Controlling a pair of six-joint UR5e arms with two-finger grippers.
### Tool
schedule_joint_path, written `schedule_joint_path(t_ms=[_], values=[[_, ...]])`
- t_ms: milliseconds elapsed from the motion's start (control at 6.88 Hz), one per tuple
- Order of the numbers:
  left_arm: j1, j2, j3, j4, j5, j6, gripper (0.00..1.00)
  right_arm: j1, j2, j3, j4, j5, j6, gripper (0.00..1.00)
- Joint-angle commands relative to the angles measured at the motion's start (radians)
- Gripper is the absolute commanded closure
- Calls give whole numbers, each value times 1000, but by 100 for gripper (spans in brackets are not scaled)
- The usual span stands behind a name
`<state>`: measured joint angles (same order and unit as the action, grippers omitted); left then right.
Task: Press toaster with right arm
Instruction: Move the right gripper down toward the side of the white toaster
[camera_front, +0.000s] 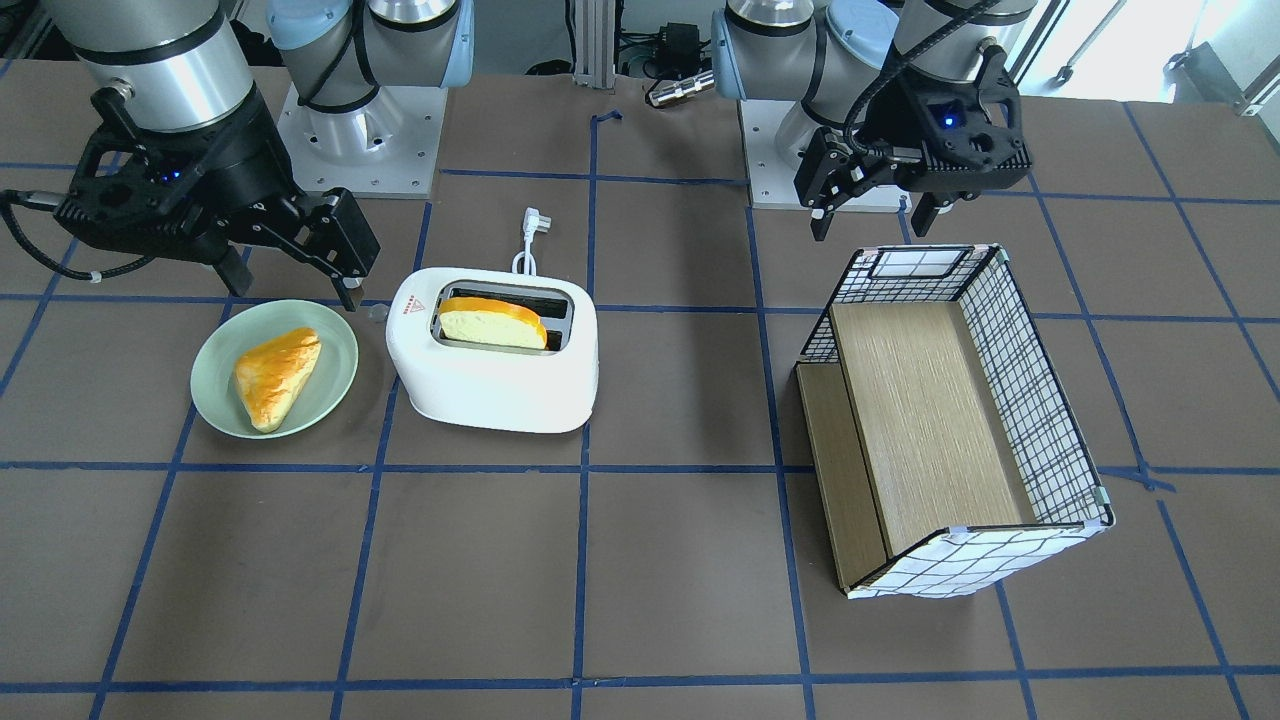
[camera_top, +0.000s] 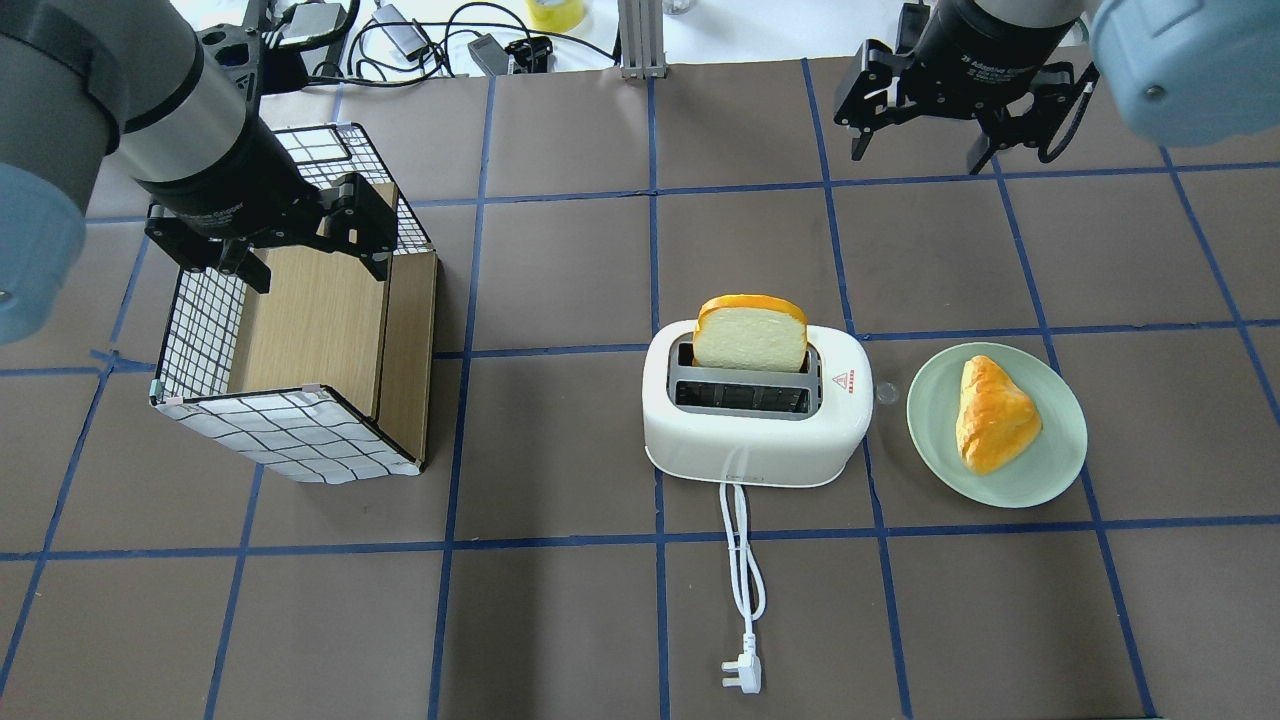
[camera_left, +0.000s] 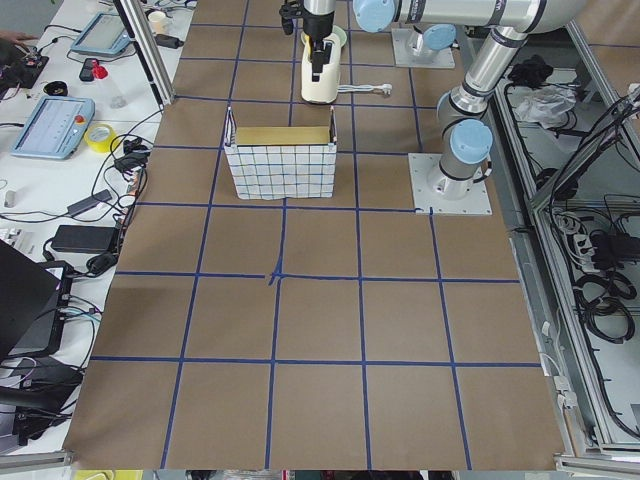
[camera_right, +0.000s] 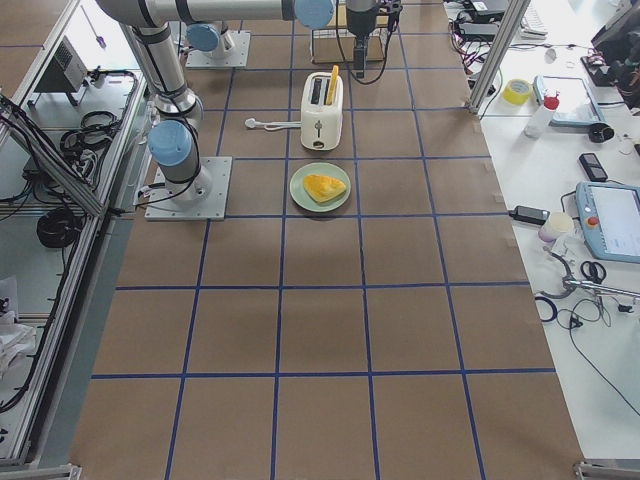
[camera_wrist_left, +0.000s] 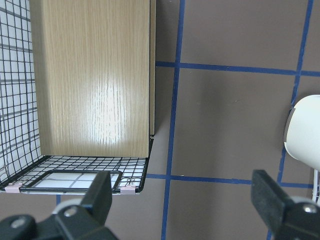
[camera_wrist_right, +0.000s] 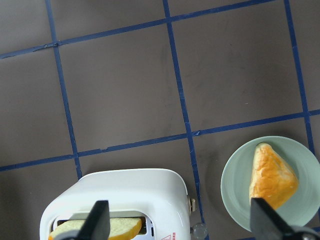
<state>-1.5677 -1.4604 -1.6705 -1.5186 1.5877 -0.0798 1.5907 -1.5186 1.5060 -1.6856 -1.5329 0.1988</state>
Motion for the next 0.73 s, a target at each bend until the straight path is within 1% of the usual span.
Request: schedule_joint_path(t_ms=[0,291,436,582], values=[[0,0,0,0,0,0,0,0,0,0,0,3,-1,0],[0,0,0,0,0,0,0,0,-2,-3,1,2,-4,0],[0,0,0,0,0,0,0,0,0,-3,1,-7,-4,7],[0,0,0,0,0,0,0,0,0,-4,10,-9,-5,52]])
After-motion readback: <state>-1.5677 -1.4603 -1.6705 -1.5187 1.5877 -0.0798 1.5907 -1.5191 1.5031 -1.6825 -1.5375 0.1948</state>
